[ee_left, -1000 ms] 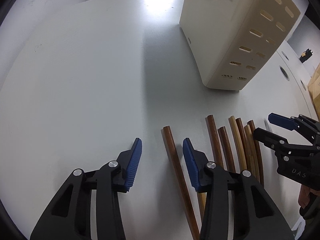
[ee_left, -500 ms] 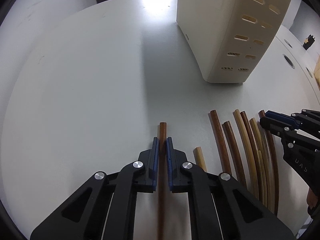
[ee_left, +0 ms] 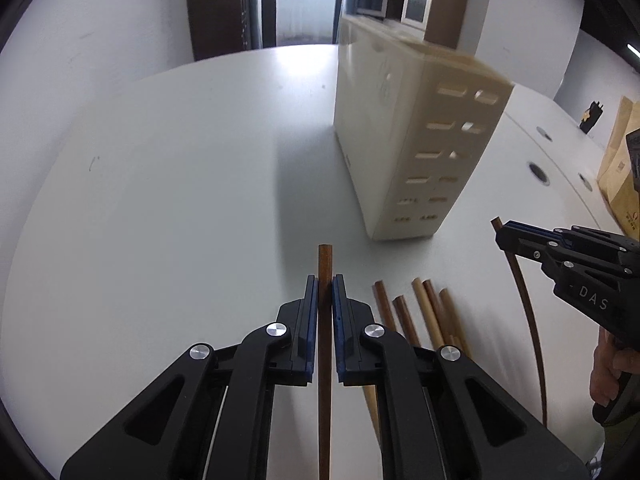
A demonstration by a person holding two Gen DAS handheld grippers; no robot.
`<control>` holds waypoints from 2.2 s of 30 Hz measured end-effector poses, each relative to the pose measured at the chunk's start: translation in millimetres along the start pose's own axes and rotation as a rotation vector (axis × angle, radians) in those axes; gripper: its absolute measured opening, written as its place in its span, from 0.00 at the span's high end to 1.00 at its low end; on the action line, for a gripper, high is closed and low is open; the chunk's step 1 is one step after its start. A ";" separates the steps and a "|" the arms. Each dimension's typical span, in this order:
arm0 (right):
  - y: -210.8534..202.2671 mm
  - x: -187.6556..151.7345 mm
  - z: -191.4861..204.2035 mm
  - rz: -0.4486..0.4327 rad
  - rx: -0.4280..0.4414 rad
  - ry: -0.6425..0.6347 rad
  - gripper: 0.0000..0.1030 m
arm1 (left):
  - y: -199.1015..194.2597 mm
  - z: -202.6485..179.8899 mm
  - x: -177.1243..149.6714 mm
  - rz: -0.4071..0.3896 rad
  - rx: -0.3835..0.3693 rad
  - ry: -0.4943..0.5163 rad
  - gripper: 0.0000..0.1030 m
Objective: Organize utensils
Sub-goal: 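Lift the left tool's chopstick upright over the holder while the right tool lifts its chopstick, then lower the left tool's chopstick into the holder and open while the right tool does likewise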
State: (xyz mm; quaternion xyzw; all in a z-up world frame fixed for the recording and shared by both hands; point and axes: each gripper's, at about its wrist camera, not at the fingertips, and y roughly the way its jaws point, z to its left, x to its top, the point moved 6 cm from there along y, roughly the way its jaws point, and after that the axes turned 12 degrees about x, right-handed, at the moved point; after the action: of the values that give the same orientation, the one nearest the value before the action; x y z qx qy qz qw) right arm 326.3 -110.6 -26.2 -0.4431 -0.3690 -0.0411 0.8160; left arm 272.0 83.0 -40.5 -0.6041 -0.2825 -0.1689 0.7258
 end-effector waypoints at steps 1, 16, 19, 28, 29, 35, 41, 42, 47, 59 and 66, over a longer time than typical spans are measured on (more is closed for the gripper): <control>-6.6 3.8 4.1 -0.024 0.003 -0.006 0.92 | -7.5 0.0 4.5 -0.027 -0.003 -0.005 0.94; -101.4 51.2 34.4 -0.318 0.006 -0.131 0.93 | -90.1 -42.3 63.7 -0.358 -0.009 -0.028 0.94; -113.1 69.1 25.0 -0.362 0.006 -0.156 0.93 | -101.4 -39.2 74.9 -0.395 -0.008 -0.036 0.94; -155.3 124.0 33.9 -0.549 0.051 -0.204 0.93 | -140.2 -31.2 124.9 -0.556 -0.052 -0.079 0.94; -160.4 129.9 34.4 -0.571 0.053 -0.209 0.93 | -146.1 -31.9 130.2 -0.584 -0.058 -0.082 0.94; -180.4 164.7 36.1 -0.688 0.072 -0.225 0.93 | -182.9 -32.1 155.1 -0.753 -0.073 -0.124 0.94; -201.0 188.3 44.8 -0.817 0.099 -0.269 0.93 | -206.9 -36.7 172.2 -0.891 -0.054 -0.160 0.94; -206.4 191.4 46.1 -0.846 0.110 -0.271 0.93 | -209.3 -37.0 174.6 -0.911 -0.060 -0.168 0.94; -230.6 196.1 58.6 -0.999 0.121 -0.342 0.93 | -219.4 -37.3 180.5 -1.020 -0.076 -0.230 0.94; -173.2 200.5 29.7 -0.980 0.176 -0.304 0.92 | -157.5 -53.7 171.6 -0.991 -0.114 -0.256 0.94; -141.0 185.5 18.9 -0.916 0.198 -0.269 0.93 | -124.6 -58.0 158.4 -0.920 -0.151 -0.232 0.94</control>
State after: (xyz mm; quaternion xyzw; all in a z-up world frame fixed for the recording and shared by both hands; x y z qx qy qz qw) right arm 394.5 -133.3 196.2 -0.1567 -0.6304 -0.3030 0.6973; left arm 334.9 15.3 147.7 -0.4824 -0.5865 -0.4242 0.4934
